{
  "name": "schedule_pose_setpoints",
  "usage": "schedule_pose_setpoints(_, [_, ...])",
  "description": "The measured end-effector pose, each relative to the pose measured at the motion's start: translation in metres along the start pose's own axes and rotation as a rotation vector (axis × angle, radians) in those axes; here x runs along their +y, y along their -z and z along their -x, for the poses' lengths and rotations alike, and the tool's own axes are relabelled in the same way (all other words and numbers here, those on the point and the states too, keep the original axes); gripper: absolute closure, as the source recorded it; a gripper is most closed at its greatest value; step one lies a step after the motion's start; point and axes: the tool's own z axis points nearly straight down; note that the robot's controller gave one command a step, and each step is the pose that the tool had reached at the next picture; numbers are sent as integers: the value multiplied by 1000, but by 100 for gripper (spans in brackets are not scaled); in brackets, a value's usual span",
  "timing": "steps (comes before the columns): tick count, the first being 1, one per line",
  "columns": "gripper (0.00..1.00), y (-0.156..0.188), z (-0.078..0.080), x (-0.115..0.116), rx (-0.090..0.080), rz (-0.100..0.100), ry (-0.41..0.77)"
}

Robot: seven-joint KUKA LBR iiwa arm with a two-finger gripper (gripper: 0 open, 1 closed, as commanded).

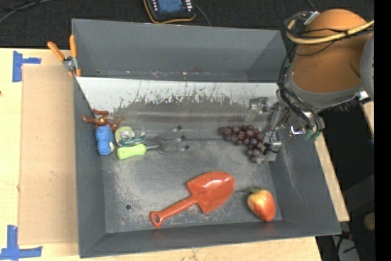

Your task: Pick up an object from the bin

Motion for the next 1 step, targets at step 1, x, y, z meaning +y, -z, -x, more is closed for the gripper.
schedule_pose_setpoints(1, [0, 0, 0, 0, 0, 0, 0])
